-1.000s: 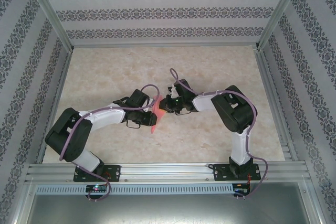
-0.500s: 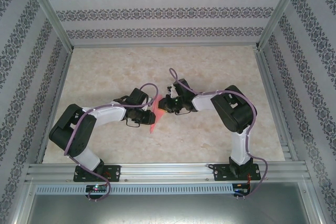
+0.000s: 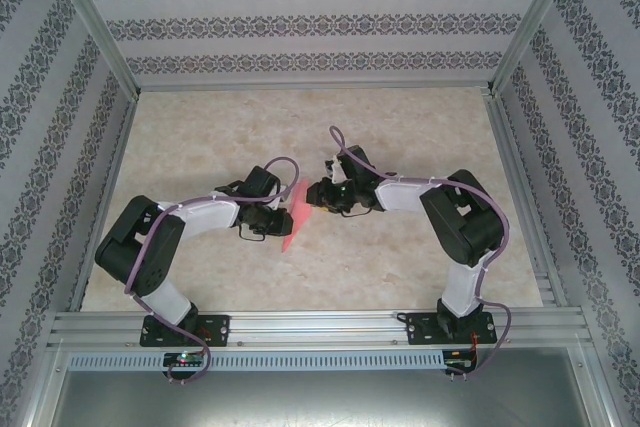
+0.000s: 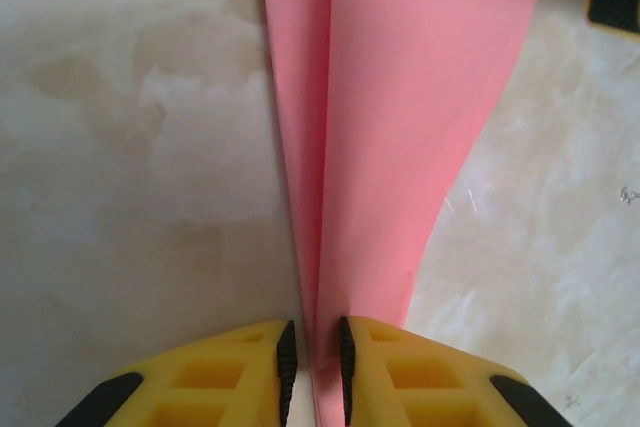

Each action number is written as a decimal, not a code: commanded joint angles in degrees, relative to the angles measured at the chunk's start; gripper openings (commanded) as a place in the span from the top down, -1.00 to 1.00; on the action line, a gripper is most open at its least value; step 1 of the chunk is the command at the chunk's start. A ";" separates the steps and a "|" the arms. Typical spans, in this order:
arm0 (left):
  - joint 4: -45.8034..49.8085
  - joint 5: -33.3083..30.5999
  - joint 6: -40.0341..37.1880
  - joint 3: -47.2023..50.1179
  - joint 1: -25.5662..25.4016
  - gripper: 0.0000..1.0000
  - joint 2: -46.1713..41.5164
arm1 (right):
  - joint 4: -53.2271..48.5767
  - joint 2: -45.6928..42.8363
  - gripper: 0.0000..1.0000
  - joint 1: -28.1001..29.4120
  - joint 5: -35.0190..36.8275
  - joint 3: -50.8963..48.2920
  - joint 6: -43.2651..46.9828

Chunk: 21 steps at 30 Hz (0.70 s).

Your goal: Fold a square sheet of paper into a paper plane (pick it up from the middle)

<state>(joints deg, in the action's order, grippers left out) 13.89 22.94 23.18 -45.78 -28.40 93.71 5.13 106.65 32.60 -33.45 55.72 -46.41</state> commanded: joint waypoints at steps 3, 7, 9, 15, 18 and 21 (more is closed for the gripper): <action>-6.38 -0.09 1.08 -0.74 0.98 0.52 2.53 | -3.03 1.19 0.31 -0.09 0.52 0.30 2.72; -6.23 -0.39 1.05 -0.81 1.15 0.53 2.81 | -2.58 2.83 0.32 0.53 -0.69 2.05 2.69; -6.39 -0.68 1.14 -0.69 1.24 0.53 2.79 | -2.65 3.75 0.36 0.62 -1.06 2.69 2.66; -6.64 -1.12 1.10 -0.55 1.33 0.54 3.24 | -1.17 5.12 0.55 1.23 -2.31 3.97 1.88; -6.53 -1.63 0.97 -0.60 1.33 0.55 3.49 | -1.12 5.36 0.63 1.37 -2.49 4.47 1.67; -6.49 -2.21 0.75 -0.61 1.33 0.54 3.76 | -0.93 5.50 0.69 1.50 -2.33 4.59 1.63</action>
<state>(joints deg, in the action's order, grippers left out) 13.82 23.99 24.05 -45.78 -27.62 94.19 3.22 111.20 33.54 -34.70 59.07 -44.82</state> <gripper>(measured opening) 0.227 0.161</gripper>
